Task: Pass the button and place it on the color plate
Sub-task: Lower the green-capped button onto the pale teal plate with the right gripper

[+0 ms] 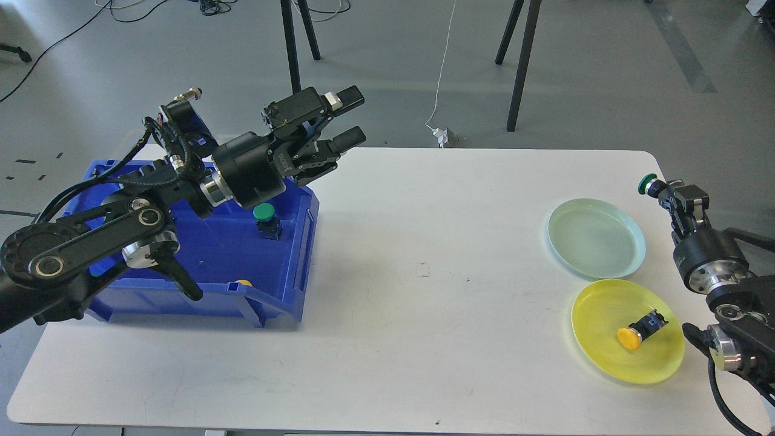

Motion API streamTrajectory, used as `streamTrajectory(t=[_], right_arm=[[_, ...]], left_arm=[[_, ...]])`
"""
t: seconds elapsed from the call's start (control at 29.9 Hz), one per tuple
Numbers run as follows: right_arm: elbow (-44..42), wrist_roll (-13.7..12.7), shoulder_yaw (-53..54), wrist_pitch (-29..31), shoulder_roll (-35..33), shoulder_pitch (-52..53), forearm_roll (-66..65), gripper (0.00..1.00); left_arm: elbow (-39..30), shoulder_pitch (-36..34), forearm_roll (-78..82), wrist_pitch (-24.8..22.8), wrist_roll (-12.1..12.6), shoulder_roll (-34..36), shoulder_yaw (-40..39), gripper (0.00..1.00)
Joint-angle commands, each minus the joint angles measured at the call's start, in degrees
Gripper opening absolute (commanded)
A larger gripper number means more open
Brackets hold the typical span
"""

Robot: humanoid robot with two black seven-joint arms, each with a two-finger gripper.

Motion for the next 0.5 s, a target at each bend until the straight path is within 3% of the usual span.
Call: streamTrajectory(t=[0.0, 0.17, 0.33, 0.47], right_arm=[[-4.6, -1.4, -5.1, -0.4, 0.1, 0.9, 0.2, 0.01], [-12.4, -3.4, -9.3, 2.5, 5.0, 6.5, 0.3, 0.1], [-19.3, -3.5, -13.1, 2.8, 9.9, 11.4, 0.7, 0.45], [-20.0, -3.6, -13.3, 2.9, 11.7, 11.8, 0.7, 0.61]], left_arm=[[0.1, 0.0, 0.0, 0.1, 0.0, -0.2, 0.0, 0.86], [0.0, 0.1, 0.0, 0.0, 0.0, -0.2, 0.1, 0.86], [0.0, 0.4, 0.0, 0.0, 0.0, -0.2, 0.0, 0.87], [0.1, 0.4, 0.0, 0.0, 0.0, -0.2, 0.0, 0.87]])
